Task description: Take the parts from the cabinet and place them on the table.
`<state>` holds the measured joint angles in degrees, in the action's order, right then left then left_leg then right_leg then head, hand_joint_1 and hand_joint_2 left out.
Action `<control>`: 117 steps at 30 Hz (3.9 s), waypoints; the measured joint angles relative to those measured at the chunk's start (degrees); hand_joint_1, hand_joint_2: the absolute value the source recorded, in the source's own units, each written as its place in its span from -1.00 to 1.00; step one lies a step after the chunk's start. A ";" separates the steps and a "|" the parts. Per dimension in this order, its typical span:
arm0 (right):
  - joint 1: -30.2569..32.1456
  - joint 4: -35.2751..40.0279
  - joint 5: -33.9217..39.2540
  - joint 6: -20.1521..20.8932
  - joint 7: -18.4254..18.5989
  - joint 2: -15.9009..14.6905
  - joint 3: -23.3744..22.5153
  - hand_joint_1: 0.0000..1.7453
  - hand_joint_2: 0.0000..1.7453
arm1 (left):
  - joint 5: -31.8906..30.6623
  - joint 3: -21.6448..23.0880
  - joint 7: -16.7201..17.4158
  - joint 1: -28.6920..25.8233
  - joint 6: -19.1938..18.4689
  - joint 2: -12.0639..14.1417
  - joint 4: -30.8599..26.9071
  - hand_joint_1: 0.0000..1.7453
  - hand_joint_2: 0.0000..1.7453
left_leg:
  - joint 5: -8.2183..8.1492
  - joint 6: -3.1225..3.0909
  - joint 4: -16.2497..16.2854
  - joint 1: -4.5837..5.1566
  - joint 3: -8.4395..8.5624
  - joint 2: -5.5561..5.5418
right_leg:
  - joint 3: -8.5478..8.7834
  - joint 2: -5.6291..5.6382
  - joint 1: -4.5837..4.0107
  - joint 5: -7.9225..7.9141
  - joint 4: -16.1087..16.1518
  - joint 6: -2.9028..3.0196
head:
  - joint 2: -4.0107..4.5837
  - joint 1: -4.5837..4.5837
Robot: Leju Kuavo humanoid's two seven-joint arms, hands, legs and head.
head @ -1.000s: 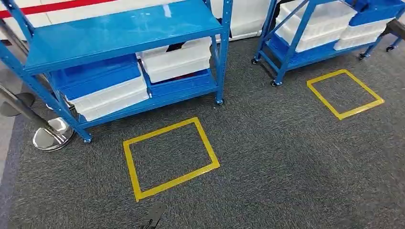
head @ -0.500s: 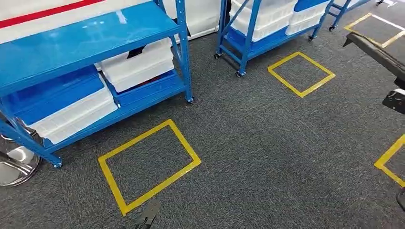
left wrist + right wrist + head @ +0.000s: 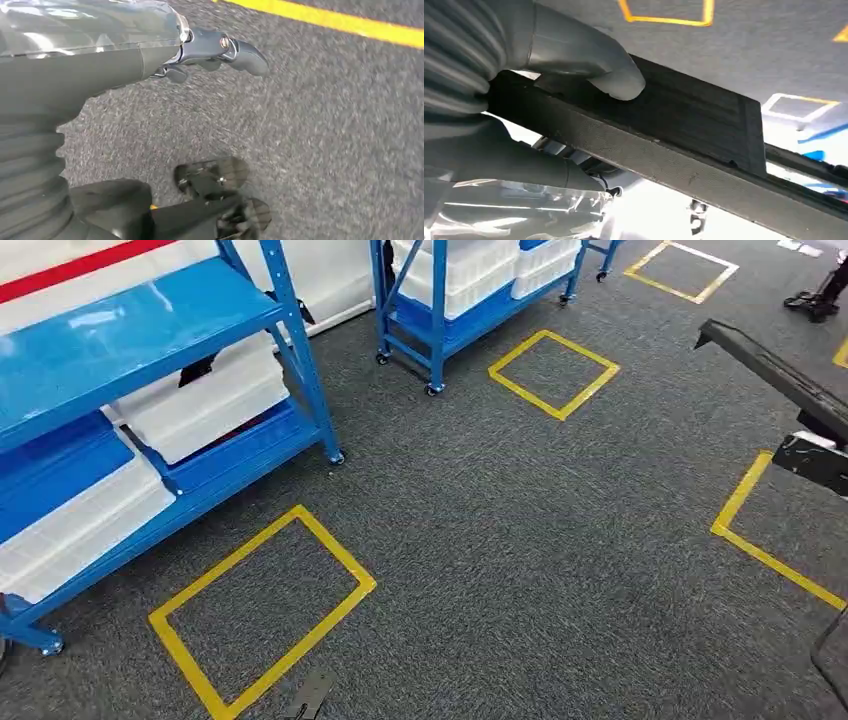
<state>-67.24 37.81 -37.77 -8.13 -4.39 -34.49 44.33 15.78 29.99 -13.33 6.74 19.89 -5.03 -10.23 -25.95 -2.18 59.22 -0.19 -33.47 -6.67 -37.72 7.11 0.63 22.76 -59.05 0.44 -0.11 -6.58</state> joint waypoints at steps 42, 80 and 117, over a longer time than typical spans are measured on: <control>-4.46 1.05 -5.88 6.47 3.61 0.50 -1.44 1.00 1.00 | 0.63 -0.87 1.27 0.35 -1.92 0.39 -0.02 -1.00 1.00 | 0.88 -0.19 -3.40 0.81 1.41 9.92 | -6.30 -7.06 1.33 4.89 -12.70 -2.90 | 0.02 -0.04; -11.58 -0.66 -5.14 9.79 3.93 2.62 1.77 1.00 1.00 | -1.64 -0.22 3.72 0.61 -4.33 -0.07 -0.02 -1.00 1.00 | -1.73 1.98 -1.66 1.20 1.92 14.86 | 0.53 -9.18 0.35 0.87 0.48 -1.29 | 0.00 -0.04; -12.52 -6.49 -4.57 7.78 3.83 8.68 6.01 1.00 1.00 | -2.38 0.68 3.89 0.01 -5.25 0.02 -0.02 -1.00 1.00 | -8.76 2.67 17.21 -0.03 -7.68 7.27 | 1.06 -3.44 0.13 0.76 0.73 -0.01 | 0.00 -0.13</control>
<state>-79.75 31.32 -42.34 -0.35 -0.57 -25.81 50.34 13.40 30.66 -9.44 6.76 14.64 -5.01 -10.25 -34.71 0.49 76.43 -0.23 -41.14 0.60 -36.66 3.67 0.76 23.52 -58.32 0.43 -0.11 -6.71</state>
